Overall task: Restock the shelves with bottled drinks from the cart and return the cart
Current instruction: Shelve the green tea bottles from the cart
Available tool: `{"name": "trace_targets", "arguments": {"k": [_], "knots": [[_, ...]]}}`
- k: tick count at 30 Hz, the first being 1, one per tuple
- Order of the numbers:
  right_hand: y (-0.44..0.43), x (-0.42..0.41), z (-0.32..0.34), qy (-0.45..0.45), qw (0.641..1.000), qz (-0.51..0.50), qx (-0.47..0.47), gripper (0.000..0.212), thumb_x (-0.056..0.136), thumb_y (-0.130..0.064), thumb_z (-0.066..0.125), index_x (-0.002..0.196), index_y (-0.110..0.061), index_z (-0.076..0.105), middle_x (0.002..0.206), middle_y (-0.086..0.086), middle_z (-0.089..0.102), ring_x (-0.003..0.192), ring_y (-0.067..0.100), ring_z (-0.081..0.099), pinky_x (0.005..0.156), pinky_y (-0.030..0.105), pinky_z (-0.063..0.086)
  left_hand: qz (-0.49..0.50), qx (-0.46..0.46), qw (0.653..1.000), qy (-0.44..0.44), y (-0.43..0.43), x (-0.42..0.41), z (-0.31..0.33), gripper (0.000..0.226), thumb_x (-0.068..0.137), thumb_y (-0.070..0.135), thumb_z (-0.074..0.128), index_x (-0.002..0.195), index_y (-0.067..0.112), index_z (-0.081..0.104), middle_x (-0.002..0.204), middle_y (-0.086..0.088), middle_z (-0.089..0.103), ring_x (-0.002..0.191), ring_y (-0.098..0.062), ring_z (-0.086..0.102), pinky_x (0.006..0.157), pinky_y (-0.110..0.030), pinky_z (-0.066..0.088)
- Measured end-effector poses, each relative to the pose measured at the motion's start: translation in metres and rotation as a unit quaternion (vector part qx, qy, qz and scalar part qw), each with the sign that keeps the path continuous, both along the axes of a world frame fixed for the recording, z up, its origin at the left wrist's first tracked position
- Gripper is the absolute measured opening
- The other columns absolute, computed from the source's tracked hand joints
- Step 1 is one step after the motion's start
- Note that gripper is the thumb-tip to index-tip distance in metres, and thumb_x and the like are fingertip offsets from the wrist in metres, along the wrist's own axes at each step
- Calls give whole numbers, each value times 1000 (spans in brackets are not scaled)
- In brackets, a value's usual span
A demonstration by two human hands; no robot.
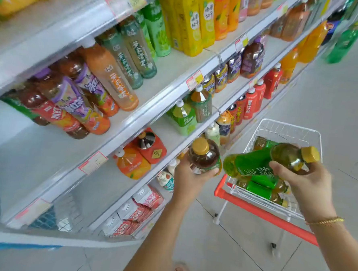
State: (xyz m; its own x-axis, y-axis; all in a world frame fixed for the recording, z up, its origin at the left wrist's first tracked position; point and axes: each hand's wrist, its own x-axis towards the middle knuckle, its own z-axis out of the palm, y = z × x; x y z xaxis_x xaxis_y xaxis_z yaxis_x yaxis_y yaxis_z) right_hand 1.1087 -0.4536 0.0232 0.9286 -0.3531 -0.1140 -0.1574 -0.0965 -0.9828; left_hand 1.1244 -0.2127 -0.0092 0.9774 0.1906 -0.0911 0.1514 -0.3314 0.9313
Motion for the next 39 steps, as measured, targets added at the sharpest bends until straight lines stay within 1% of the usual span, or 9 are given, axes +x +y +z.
{"name": "trace_targets", "arguments": {"k": [2,6,11,15,19,23,29,33,39], "knots": [[28,6,23,-28,999,30,2,42,64,-15,82,102,-17,64,93,3,70,75,3,67,72,20,57,30,-9,1000,0,31,-17,22,55,54,27,87,104,20,64,96,7,72,92,-8,68,82,-33,55],[96,6,39,-57,993,99,-14,51,60,-17,85,105,-17,63,91,2,70,78,8,68,66,17,55,121,71,990,0,89,-60,46,51,61,18,86,107,16,64,93,8,68,83,-3,63,72,-7,45],[184,-10,52,-105,981,145,71,61,57,-19,82,112,-7,61,101,10,69,83,4,68,73,9,50,236,115,965,-19,169,-106,66,63,48,41,88,100,12,69,91,4,72,90,-13,67,72,1,41],[257,-21,80,-172,959,197,109,68,58,-19,87,118,-13,55,115,12,63,101,15,65,84,16,51,282,171,938,-105,224,-122,115,55,56,16,88,105,16,63,99,13,64,92,3,58,80,5,34],[328,-23,102,-280,929,237,48,66,62,-25,85,121,-18,55,119,-2,59,114,17,57,94,40,49,319,218,911,-142,278,-119,144,59,63,8,84,117,9,59,107,1,62,96,-3,55,84,3,31],[395,-7,113,-329,895,302,-14,66,66,-19,84,124,-12,55,121,-8,57,115,14,55,94,41,49,324,244,909,-95,322,-100,148,62,65,18,84,120,5,57,113,-12,66,105,-26,60,87,-24,41],[477,28,115,-306,887,333,-92,67,65,-26,82,122,-10,51,111,0,65,97,11,61,82,23,48,330,170,924,-98,373,-82,127,59,65,12,83,116,7,54,111,-10,66,96,-21,65,83,-33,53],[526,58,118,-277,874,376,-136,60,68,-32,78,118,-9,55,106,4,68,94,17,64,79,26,51,354,19,928,-119,393,-73,118,54,72,1,77,116,11,48,110,-5,64,93,-4,65,75,-14,54],[557,63,88,-216,892,394,-51,71,69,-24,81,128,-4,48,121,9,62,106,13,57,91,21,44,379,52,914,-131,400,-60,96,61,73,-1,75,127,9,49,109,-3,56,97,-12,54,85,-25,52]]}}
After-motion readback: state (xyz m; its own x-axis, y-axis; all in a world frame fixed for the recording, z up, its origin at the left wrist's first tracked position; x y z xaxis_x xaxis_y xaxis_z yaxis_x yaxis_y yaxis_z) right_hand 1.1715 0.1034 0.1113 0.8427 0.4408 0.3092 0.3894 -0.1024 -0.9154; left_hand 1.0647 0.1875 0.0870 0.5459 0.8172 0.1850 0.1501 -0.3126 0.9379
